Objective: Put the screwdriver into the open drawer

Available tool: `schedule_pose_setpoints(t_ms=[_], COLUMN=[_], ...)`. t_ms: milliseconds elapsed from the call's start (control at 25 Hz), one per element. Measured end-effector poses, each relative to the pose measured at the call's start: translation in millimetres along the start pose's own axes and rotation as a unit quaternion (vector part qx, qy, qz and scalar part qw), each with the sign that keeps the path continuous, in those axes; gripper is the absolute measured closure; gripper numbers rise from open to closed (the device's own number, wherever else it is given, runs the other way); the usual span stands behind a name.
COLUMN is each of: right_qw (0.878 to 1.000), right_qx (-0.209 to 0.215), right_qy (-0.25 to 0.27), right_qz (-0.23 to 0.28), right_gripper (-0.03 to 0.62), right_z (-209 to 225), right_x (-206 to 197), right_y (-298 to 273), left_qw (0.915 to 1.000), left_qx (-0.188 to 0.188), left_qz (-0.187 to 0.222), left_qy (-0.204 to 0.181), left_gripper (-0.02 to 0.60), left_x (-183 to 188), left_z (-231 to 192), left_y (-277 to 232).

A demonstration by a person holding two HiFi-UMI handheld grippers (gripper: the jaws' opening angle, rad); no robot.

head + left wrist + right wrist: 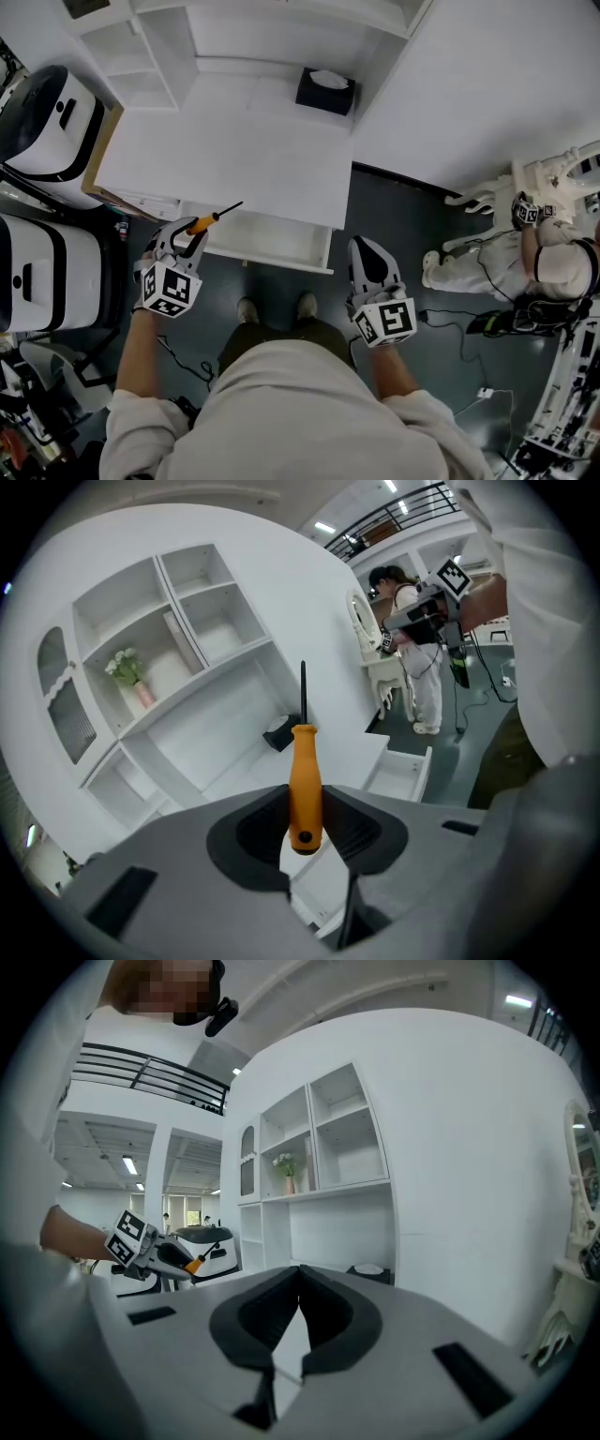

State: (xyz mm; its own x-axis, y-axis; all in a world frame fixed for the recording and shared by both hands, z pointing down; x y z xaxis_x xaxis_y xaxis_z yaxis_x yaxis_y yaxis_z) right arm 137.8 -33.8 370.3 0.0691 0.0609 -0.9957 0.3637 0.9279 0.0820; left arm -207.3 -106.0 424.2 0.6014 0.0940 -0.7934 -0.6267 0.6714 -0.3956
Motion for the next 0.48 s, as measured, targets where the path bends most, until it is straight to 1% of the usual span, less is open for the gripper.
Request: schedule_pose_setpoints(t_ms=[200,480], right_qw=[1.000,0.998], right_qx=[-0.023,-0.051], right_qy=[0.000,0.004], right_qz=[-0.010,-0.021], right_gripper=[0.589,0.589], right_z=[10.8,23.3], right_x=[-3.2,-5.0], right_y=[12.1,26.8], left_qw=[0.9967,0.9863], left_qx=[-0.047,-0.109], left_qz=[-0.032,-0.066], left_qy=[-0.057,-0.105], left_gripper=[0.471,0.472], left_x=[-16.2,-46.5], left_z=[7.1,18.4], left_y=[-24.7,-61.2])
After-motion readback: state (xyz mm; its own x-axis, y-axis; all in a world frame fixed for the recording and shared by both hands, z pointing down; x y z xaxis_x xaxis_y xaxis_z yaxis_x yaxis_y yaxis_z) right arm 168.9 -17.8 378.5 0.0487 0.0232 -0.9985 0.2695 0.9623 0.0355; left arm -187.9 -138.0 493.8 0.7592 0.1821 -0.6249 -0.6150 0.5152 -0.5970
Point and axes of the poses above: the fingertips, and each gripper's own axes: y backward along the fingers, z to its right, x out of its top, the point moved 7 cm from there along y, backward along the fingers, and after that the axes turned 13 degrees about z, right-handed, at the moved point
